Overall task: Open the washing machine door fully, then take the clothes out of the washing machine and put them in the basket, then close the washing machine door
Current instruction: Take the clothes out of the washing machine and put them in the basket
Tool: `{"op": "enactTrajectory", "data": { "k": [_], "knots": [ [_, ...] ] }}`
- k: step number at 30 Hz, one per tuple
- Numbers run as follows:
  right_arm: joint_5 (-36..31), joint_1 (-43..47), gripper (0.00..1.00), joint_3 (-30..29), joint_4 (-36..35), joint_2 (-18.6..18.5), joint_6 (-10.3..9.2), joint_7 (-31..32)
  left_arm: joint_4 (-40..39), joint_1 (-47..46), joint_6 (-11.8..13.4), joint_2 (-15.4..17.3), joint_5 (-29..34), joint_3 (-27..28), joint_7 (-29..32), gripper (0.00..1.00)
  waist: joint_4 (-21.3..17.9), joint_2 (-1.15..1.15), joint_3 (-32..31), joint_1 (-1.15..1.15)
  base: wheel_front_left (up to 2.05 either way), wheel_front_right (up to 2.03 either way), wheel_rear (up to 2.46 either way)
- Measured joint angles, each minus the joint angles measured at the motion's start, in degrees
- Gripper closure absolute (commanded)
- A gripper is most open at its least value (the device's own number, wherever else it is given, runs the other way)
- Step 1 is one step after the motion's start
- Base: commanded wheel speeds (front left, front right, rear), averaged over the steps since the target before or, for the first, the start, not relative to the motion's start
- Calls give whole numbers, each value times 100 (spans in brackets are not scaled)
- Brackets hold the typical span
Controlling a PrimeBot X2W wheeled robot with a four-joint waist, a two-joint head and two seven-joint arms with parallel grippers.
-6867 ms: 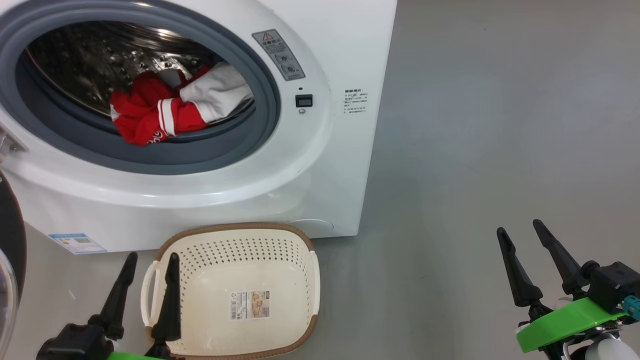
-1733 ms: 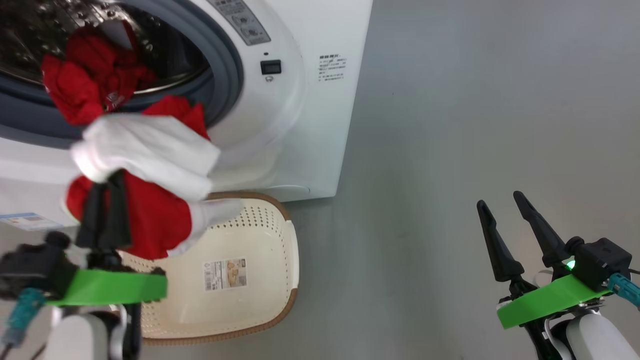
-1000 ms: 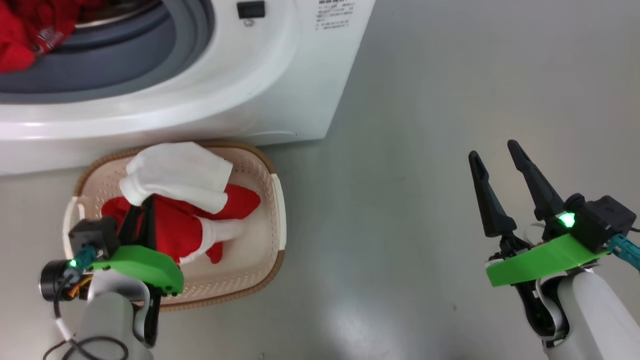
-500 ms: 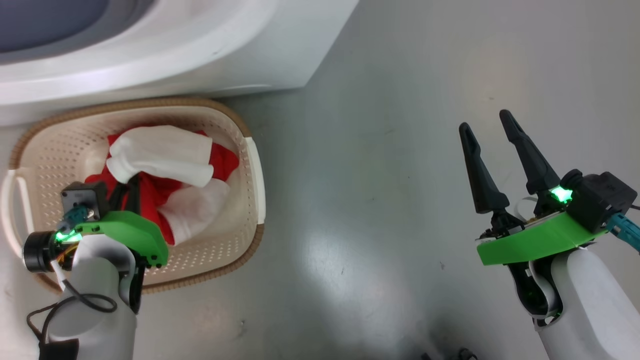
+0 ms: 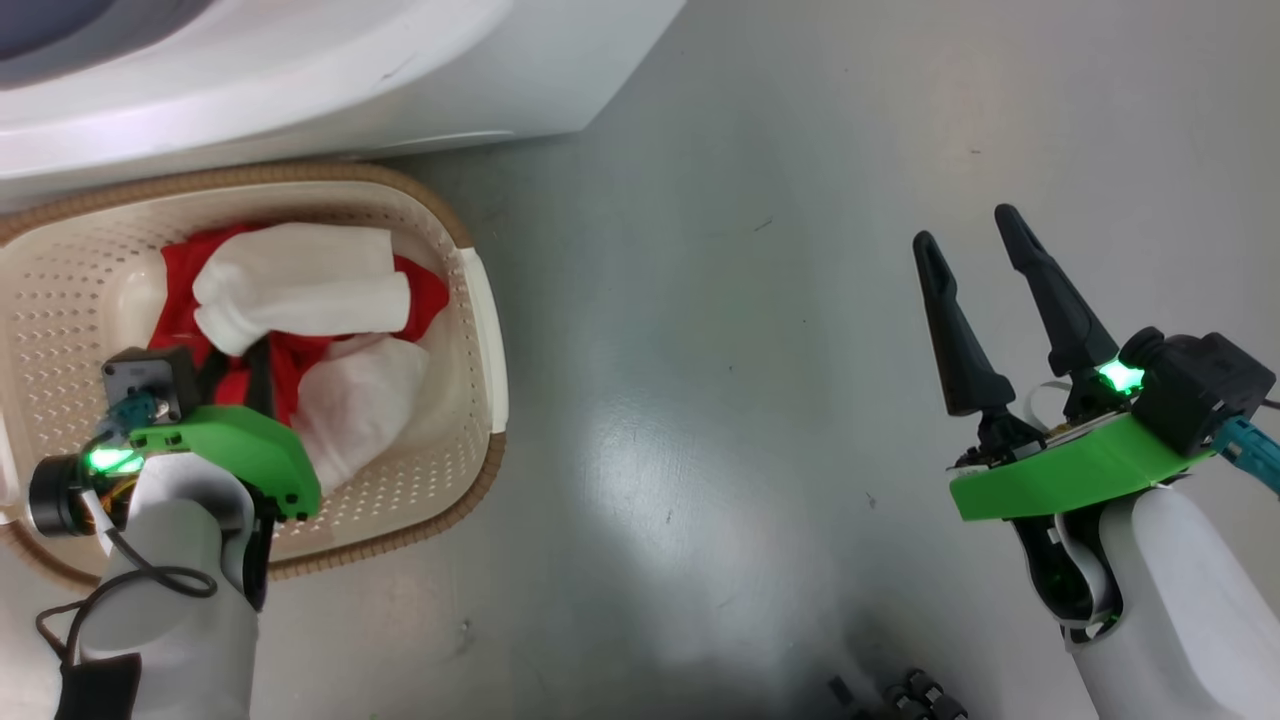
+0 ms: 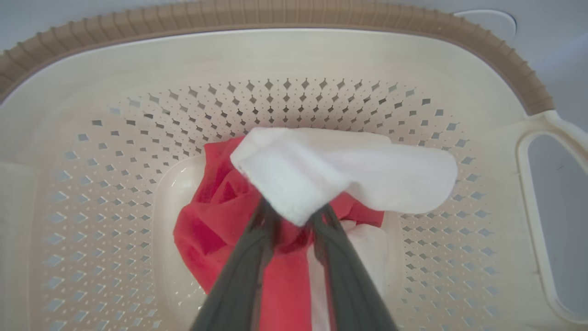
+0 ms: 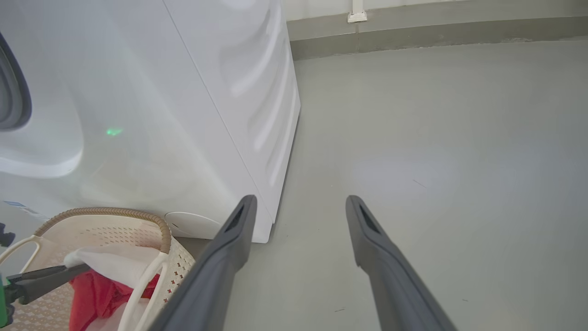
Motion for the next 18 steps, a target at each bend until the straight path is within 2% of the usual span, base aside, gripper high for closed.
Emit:
{"op": "enactTrajectory", "data": {
  "k": [1, 2, 5, 18],
  "knots": [
    [0, -30, 0, 0, 3, -1, -1, 0, 0, -1, 0, 0, -2, 3, 0, 33, 10, 0, -9, 0, 0, 0, 0],
    [0, -58, 0, -1, 3, -1, -1, 0, 0, -1, 0, -2, -10, 10, 0, 21, 21, 0, -20, 0, 0, 0, 0],
    [0, -81, 0, -1, 11, -5, 0, 0, 0, -2, 0, -5, -42, 27, 0, 0, 52, 0, -60, 0, 0, 0, 0],
    [-1, -67, 0, -1, 116, -38, -1, 0, -158, 131, -9, -83, -230, 197, 0, 0, 135, 0, -476, 0, 0, 0, 0]
  ]
}}
